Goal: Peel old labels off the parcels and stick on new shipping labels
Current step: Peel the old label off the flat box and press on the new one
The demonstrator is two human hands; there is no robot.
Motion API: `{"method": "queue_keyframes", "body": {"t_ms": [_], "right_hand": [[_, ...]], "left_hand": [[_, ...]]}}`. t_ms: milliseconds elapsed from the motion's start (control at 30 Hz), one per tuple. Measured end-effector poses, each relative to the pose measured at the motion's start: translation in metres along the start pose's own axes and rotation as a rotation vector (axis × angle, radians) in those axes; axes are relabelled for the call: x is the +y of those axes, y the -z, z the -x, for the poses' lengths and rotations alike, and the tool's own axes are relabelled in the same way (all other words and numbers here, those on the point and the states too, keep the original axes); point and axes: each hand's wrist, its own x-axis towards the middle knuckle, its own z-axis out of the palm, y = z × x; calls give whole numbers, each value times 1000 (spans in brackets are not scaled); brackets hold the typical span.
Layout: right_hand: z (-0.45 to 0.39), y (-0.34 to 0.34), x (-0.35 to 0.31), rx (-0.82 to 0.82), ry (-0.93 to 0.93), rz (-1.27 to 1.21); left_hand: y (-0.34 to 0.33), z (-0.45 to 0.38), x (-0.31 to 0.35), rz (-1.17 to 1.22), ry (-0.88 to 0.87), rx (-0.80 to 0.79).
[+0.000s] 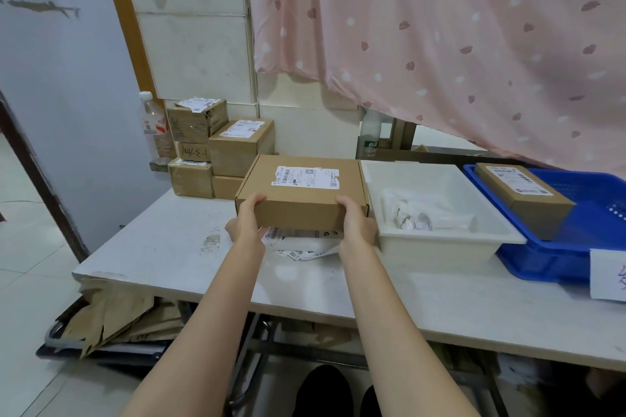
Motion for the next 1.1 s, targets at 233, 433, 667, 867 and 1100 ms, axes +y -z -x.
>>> {"method": "queue_keyframes", "body": {"t_ms": [233,433,667,867,1100], "right_hand": [[4,30,14,-138,64,110],[13,53,20,-262,125,255],[7,77,27,-282,201,363],[10,73,34,-334,214,372],[23,27,44,-434,201,409]], "left_hand": [[46,13,-3,-110,36,-191],[70,30,-1,-294,42,-256],[77,42,3,-504,33,-304],[82,41,14,-491,-10,-287],[99,21,35,-252,-161,-74]]}}
